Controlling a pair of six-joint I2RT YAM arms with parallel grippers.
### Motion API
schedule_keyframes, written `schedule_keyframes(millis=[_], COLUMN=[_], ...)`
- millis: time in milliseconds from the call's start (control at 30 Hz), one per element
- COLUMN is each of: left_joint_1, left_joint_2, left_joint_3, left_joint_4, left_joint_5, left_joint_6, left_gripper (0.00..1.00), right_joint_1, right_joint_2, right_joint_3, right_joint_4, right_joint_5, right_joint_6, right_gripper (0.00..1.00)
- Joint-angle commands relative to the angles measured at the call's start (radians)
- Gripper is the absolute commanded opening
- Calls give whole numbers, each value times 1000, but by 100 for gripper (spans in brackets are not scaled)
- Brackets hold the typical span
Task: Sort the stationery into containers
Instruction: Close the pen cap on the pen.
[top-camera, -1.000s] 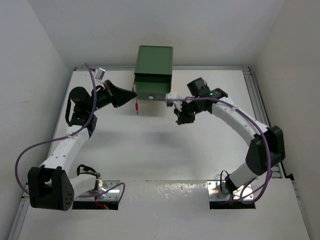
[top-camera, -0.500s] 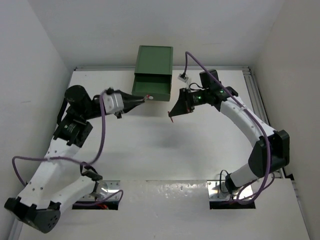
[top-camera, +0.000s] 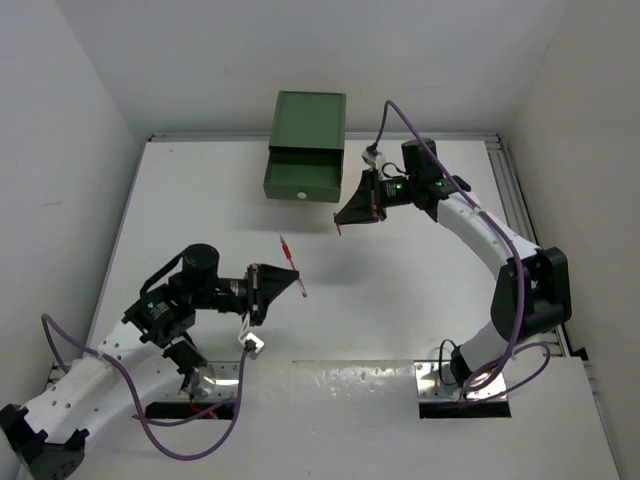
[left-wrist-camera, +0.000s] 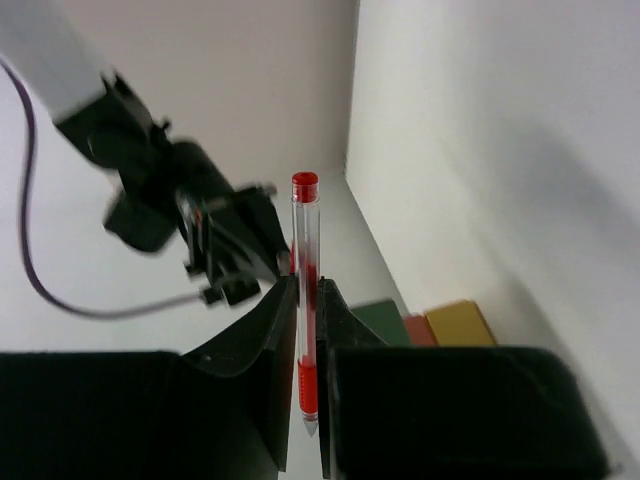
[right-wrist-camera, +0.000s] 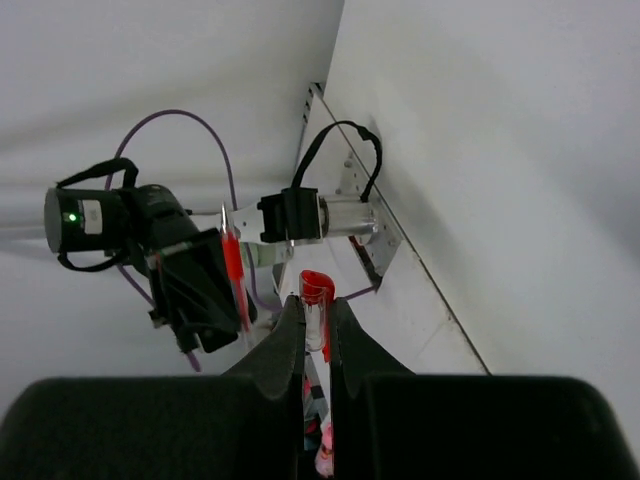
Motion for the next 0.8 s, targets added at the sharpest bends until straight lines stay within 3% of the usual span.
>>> schedule_keyframes(millis=[0, 133, 333, 767], left_joint_1=[-50, -134, -248, -372], left_joint_2=[2, 28, 106, 149], left_joint_3=[-14, -48, 20, 26], left_joint_4=[79, 101, 43, 118], left_joint_5=[124, 150, 132, -19], left_joint_6=[479, 620, 680, 586], left_gripper=[0, 0, 0, 0], right_joint_1=[18, 77, 132, 209], right_joint_2=[-17, -25, -8, -14], right_joint_3=[13, 66, 120, 139], right_joint_4=[52, -69, -78, -109], right_joint_5=[21, 73, 101, 188], right_joint_6=[56, -110, -141, -129], right_gripper=[0, 0, 0, 0])
